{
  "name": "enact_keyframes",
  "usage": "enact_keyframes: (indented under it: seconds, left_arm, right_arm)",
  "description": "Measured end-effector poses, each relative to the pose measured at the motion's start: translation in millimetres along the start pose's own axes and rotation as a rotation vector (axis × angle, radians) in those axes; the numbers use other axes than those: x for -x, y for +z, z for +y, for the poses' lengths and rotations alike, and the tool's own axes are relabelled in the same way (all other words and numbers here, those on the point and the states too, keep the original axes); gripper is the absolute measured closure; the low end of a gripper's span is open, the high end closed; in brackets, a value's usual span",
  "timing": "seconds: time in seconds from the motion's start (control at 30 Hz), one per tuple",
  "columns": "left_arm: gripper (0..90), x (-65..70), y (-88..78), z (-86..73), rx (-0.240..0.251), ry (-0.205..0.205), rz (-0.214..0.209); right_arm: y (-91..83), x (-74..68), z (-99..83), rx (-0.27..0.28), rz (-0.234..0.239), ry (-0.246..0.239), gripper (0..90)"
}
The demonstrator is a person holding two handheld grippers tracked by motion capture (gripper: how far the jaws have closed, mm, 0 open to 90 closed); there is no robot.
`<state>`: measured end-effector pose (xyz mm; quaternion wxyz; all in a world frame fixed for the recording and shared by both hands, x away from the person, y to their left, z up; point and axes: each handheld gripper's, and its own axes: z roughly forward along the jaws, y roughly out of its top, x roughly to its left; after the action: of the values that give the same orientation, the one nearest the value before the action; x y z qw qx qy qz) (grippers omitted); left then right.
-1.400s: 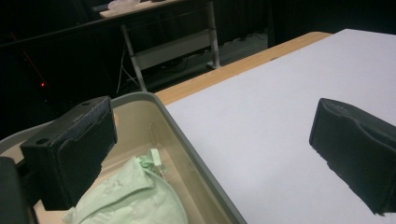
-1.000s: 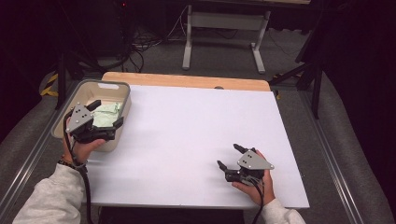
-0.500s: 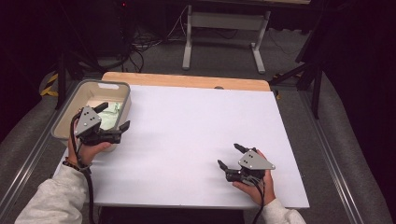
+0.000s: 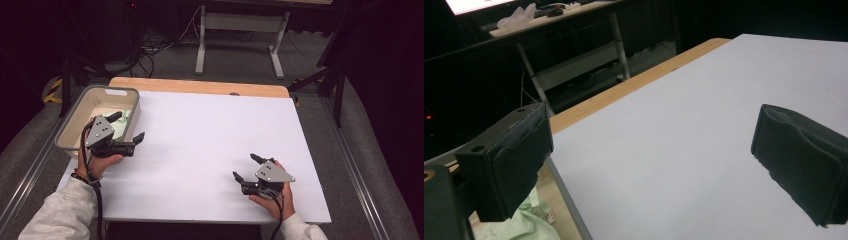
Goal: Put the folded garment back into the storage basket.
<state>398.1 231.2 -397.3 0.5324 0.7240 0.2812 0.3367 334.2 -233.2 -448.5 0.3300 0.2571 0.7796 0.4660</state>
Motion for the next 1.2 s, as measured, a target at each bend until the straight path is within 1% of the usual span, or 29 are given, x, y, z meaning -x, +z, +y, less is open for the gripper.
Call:
enact_keyframes:
  seconds: [0.07,0.1,0.37,0.57,0.87,0.9,0.97,1.0,1.17,1.2]
  left_arm:
    - [4.0,1.5,0.8,0.3,-0.001,0.000,-0.006]
    - [4.0,3.4,1.4,0.8,-0.006,0.008,-0.011]
    - [4.3,12.9,5.6,2.0,-0.011,0.023,-0.028]
    - [4.3,24.0,9.9,3.3,-0.014,0.043,-0.054]
    - [4.5,32.3,13.4,3.6,-0.013,0.056,-0.076]
    - [4.5,34.8,14.6,3.5,-0.022,0.063,-0.081]
    - [4.5,37.2,16.0,3.1,-0.022,0.064,-0.096]
    - [4.5,38.8,17.0,3.0,-0.025,0.071,-0.095]
    - [4.7,42.6,19.2,2.4,-0.029,0.076,-0.106]
    - [4.7,44.3,21.0,1.2,-0.031,0.072,-0.116]
  right_arm:
    - [-0.1,-0.3,0.3,0.001,0.001,-0.001,19.4]
    - [-0.1,-0.6,0.5,0.003,0.000,-0.001,19.4]
    - [-0.4,-1.4,0.9,0.003,0.003,-0.001,19.4]
    - [-0.6,-3.0,2.1,0.005,0.007,-0.005,19.4]
    - [-0.3,-2.8,1.8,0.004,0.006,-0.006,19.4]
    - [-0.3,-2.9,1.9,0.004,0.006,-0.006,19.4]
    - [-0.4,-3.0,1.9,0.004,0.005,-0.007,19.4]
    - [-0.3,-3.0,1.9,0.003,0.005,-0.006,19.4]
    - [-0.3,-3.3,2.0,0.005,0.007,-0.007,19.4]
    - [0.0,-3.6,2.0,0.003,0.008,-0.007,19.4]
